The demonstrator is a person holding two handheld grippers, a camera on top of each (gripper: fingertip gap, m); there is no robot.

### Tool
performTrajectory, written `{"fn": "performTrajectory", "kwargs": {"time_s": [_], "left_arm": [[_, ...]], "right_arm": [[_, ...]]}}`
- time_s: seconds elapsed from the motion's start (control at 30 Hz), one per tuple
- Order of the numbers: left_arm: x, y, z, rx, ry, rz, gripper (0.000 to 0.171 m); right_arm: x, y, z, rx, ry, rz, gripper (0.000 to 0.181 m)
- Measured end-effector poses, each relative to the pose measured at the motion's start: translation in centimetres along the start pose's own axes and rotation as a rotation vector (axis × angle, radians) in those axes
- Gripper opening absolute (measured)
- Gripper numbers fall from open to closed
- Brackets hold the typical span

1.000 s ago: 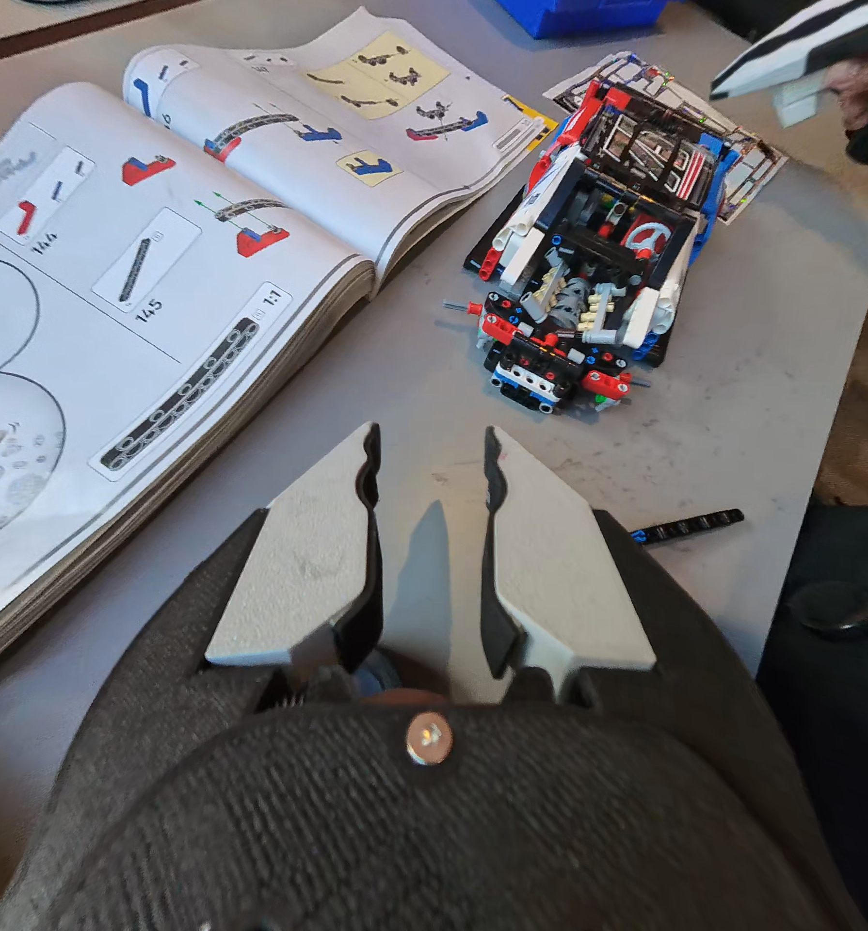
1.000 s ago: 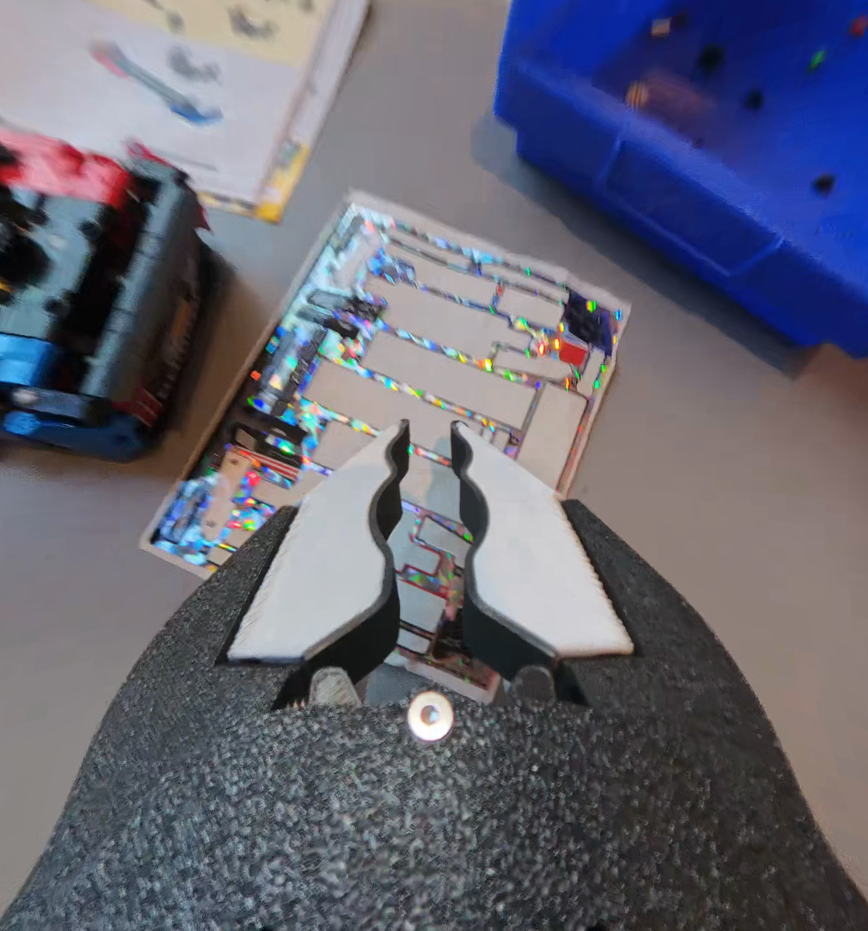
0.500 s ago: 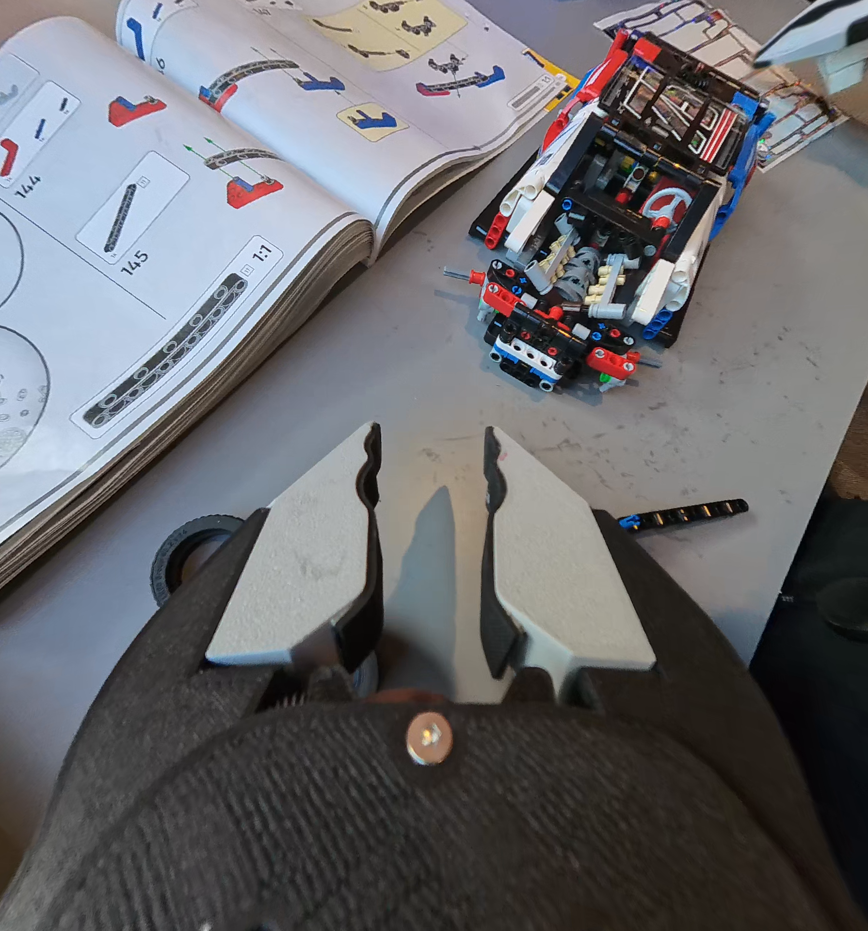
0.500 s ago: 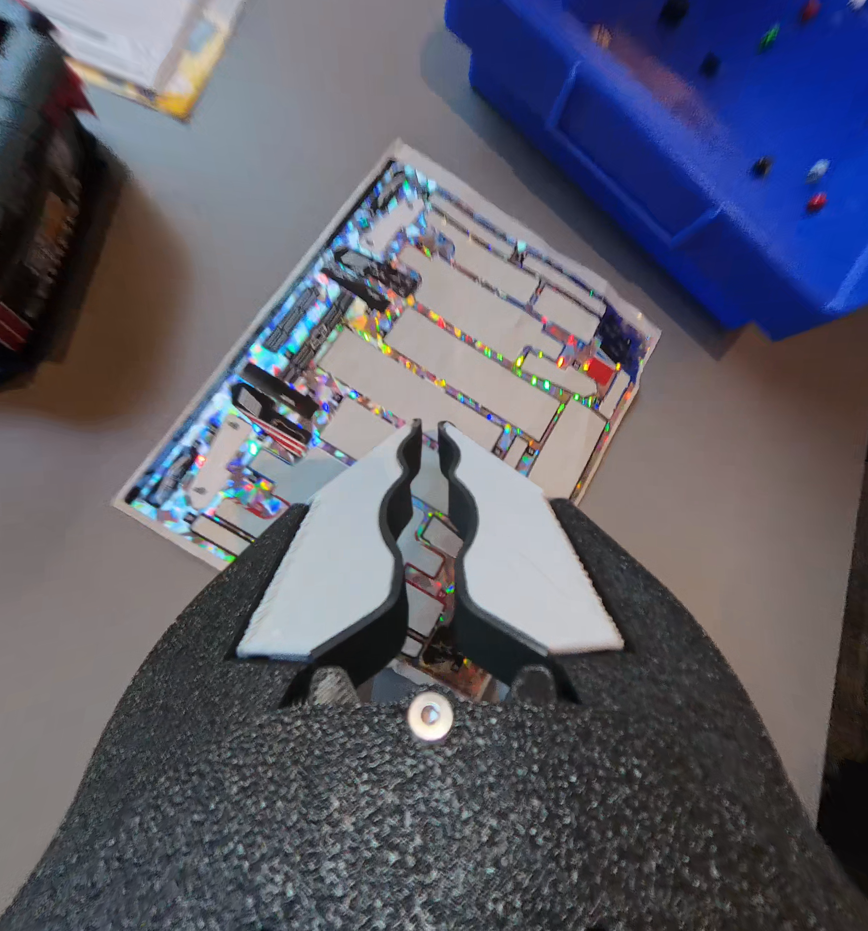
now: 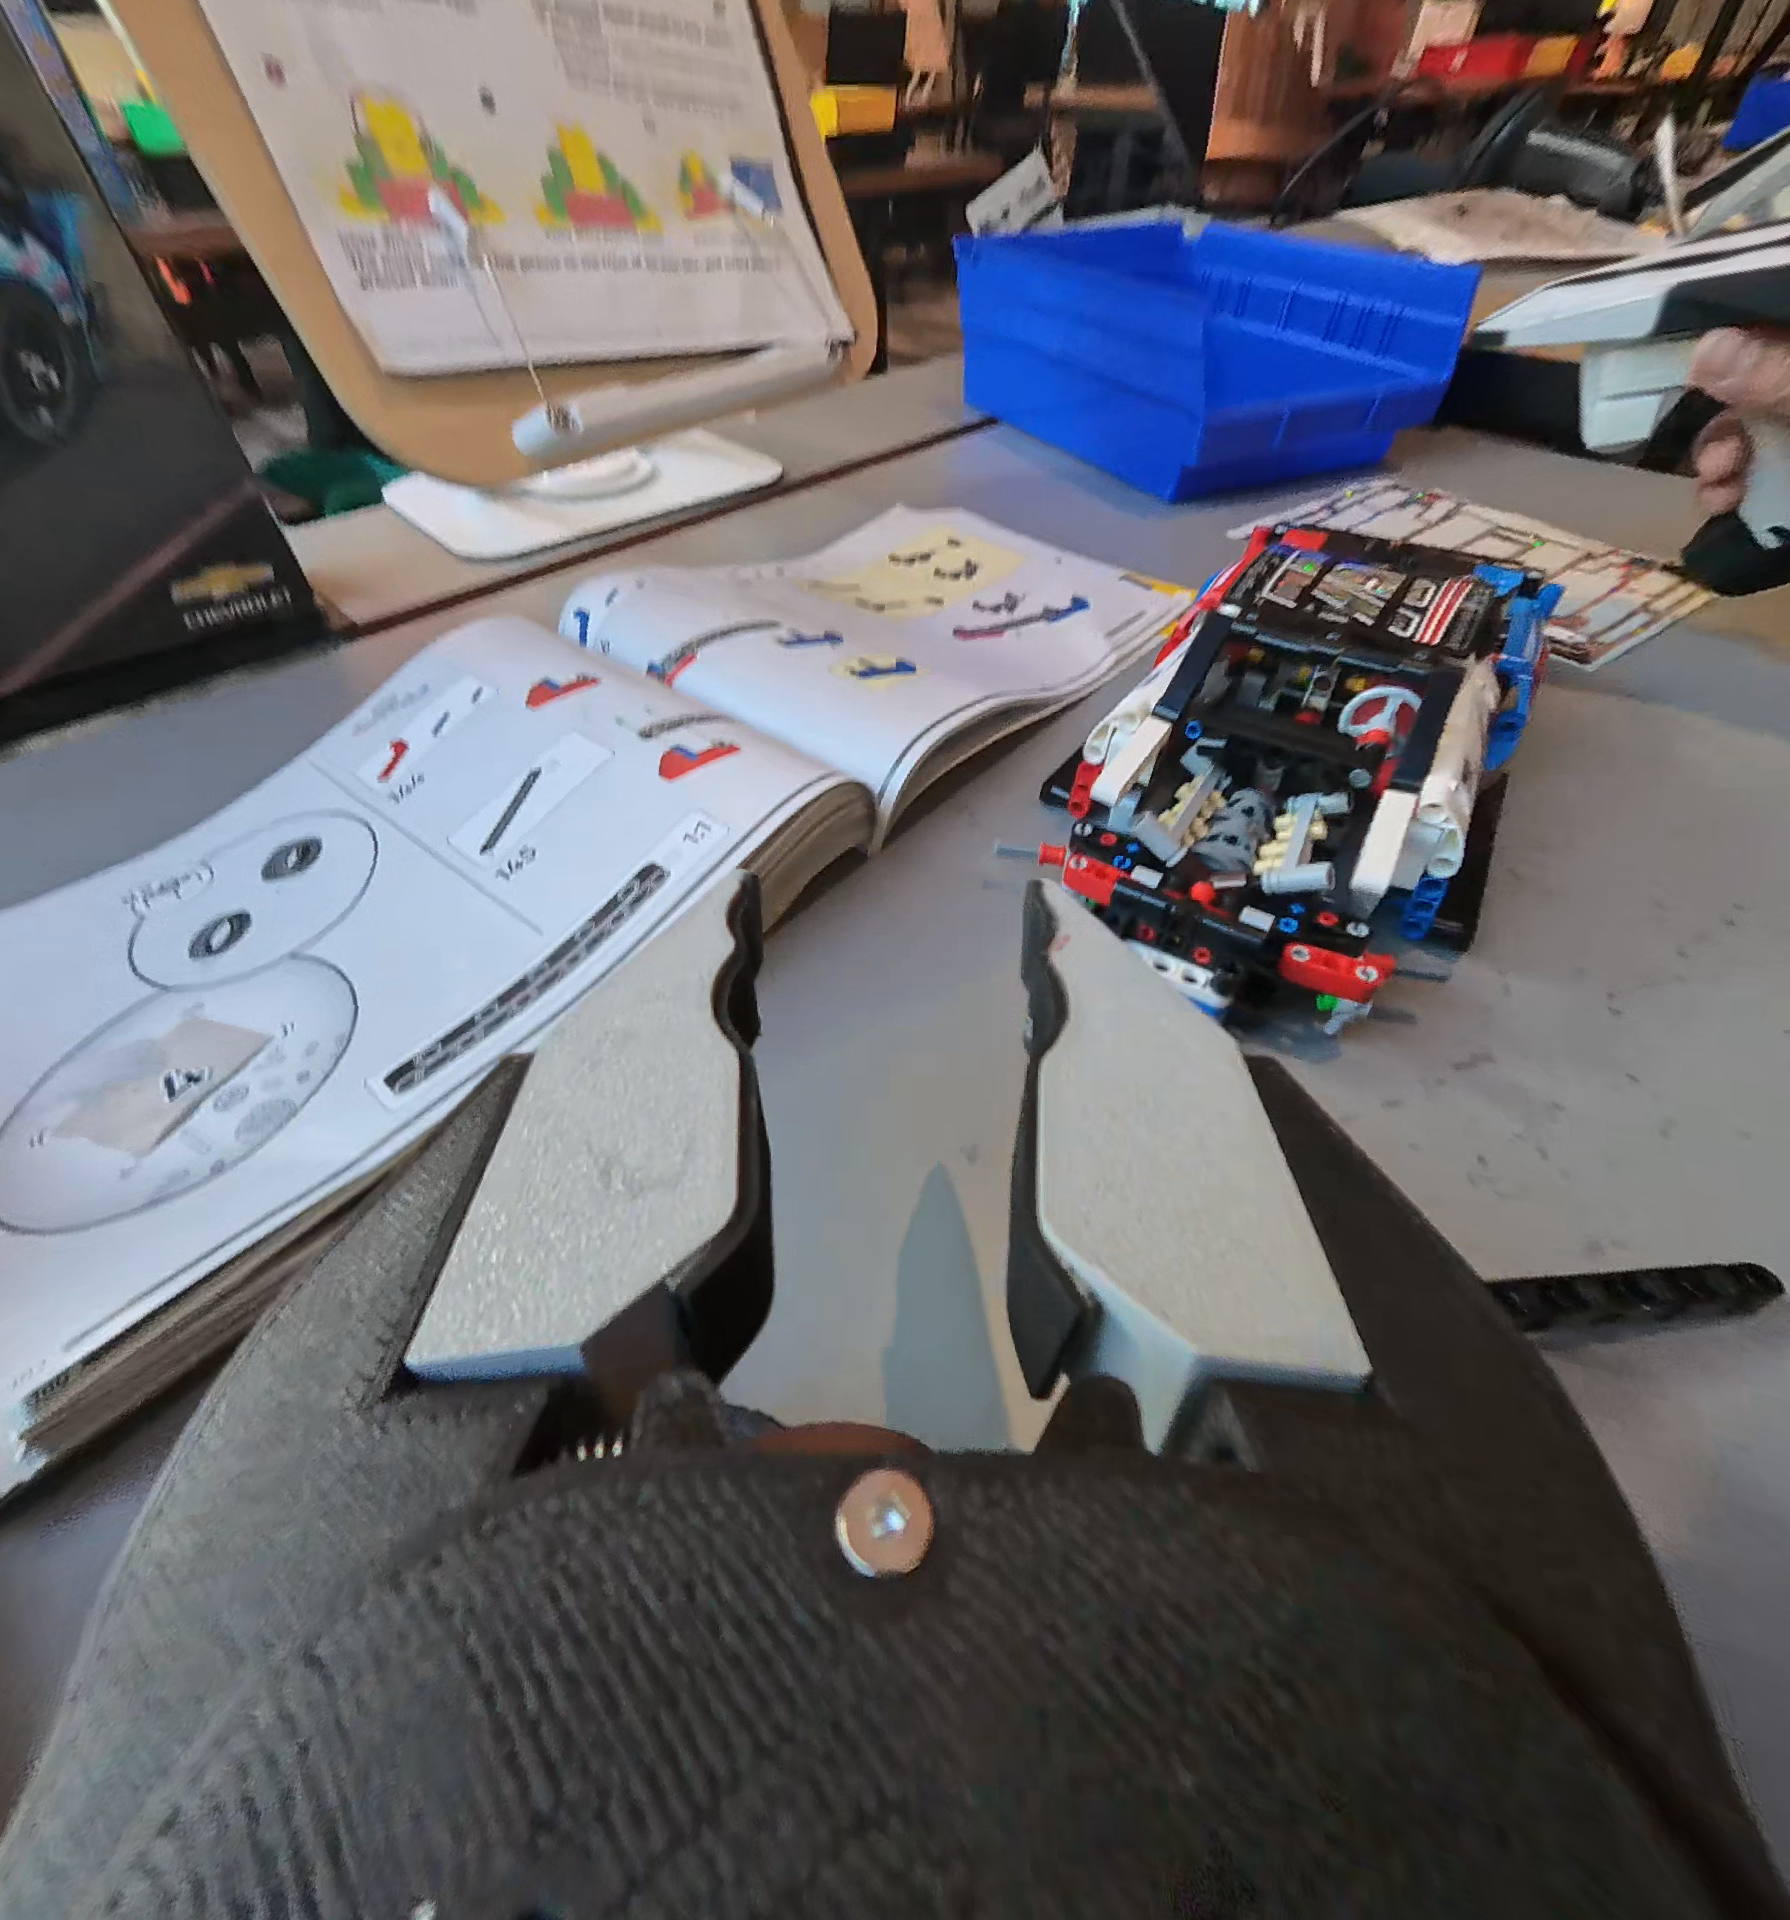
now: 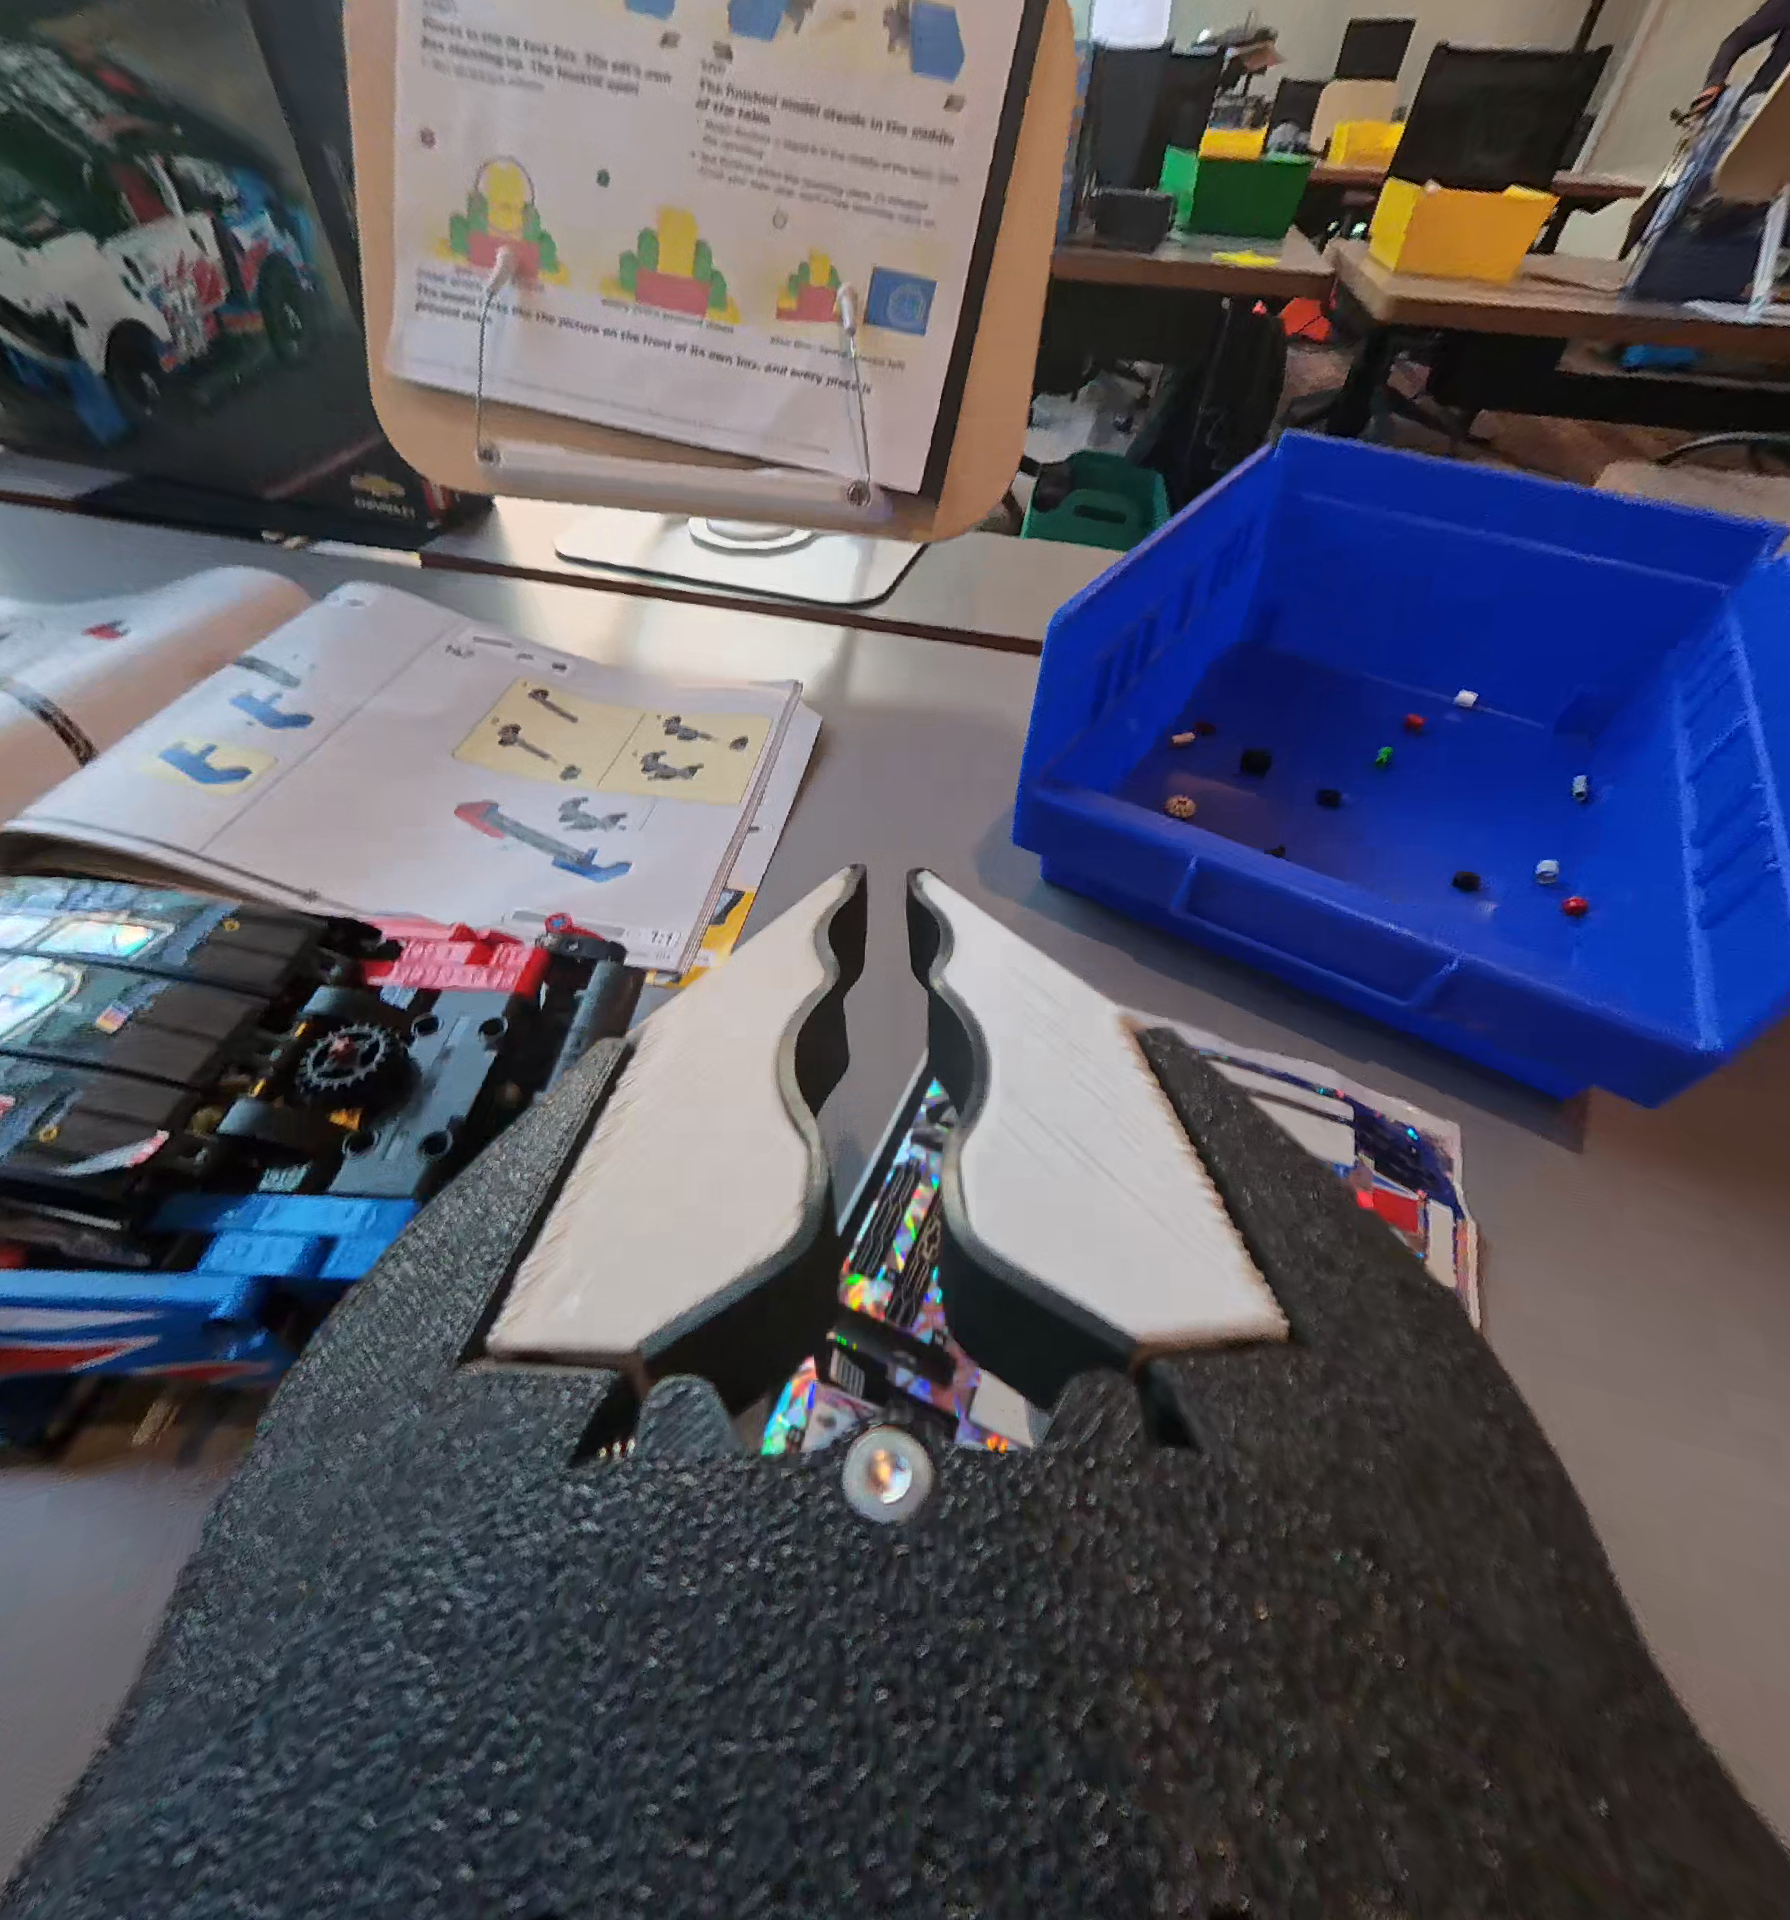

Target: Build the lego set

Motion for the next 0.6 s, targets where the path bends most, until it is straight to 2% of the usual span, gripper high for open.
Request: {"fn": "performTrajectory", "kwargs": {"time_s": [0.13,0.23,0.43,0.6], "left_arm": [[1.0,2.2,1.8,-0.095,0.107,-0.031,0.043],[2.1,3.5,1.9,-0.165,0.104,-0.06,0.043],[4.1,5.2,0.7,-0.043,0.127,-0.118,0.041],[4.9,4.9,1.1,-0.101,0.214,-0.043,0.038]], "right_arm": [[-0.2,-0.4,2.6,-0.019,0.103,-0.03,0.006],[-0.3,-0.8,4.0,0.004,0.118,-0.031,0.006],[0.4,-4.1,5.8,-0.007,0.219,0.055,0.006],[1.8,-7.6,5.6,0.021,0.235,0.136,0.006]]}}
Point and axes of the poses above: each gripper's, where its closed fingertips meet, x back along the fingers, z out of its top, y = z × x across the jaws, the point moved 4 cm from there along x, back along the fingers, and after that the axes turned 5 degrees about y, right-handed, at the moved point
